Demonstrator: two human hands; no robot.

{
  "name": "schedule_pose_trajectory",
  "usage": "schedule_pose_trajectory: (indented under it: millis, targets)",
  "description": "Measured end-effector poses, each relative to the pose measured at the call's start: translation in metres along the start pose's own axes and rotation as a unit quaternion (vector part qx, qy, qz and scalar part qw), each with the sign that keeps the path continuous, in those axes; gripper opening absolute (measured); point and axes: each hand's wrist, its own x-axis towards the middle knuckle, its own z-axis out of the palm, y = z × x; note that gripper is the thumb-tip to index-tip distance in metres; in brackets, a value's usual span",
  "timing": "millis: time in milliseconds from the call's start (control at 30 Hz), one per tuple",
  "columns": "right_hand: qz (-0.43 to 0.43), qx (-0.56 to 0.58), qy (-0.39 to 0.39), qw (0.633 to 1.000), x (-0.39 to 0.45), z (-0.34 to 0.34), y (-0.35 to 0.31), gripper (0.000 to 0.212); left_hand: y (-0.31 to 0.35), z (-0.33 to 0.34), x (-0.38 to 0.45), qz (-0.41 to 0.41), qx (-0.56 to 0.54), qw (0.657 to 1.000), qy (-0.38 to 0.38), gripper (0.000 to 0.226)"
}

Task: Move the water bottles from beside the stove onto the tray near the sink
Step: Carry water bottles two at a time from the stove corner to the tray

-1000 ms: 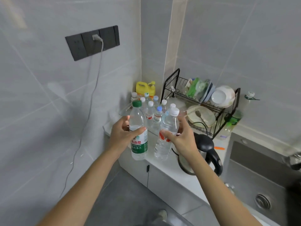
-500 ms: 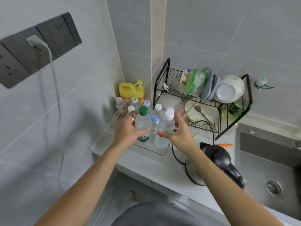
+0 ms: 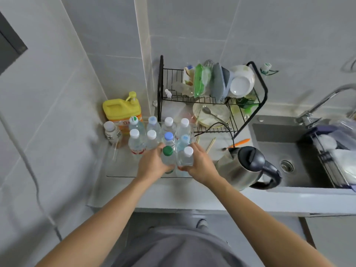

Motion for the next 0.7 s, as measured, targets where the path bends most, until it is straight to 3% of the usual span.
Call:
schedule_pose_trajectory:
  millis: [267,467,700]
  targets:
    - [-0.029,-0.084,0.015,0.996,-0.001,0.002,0.001,0.079,-0.009,-0.015,0.018,0.111,0.076,0.990,-0.042,0.045]
    - [-0.070,-0.126,-0.008,0.990,0.003,-0.012,-0.002,0.051,-0.007,-0.024,0.025,0.154,0.095,0.979,-0.097,0.054]
    - [-0.063,-0.149,-0.019,0.987,0.020,-0.023,-0.006,0.040,0.000,-0.021,0.029,0.160,0.114,0.977,-0.079,0.045]
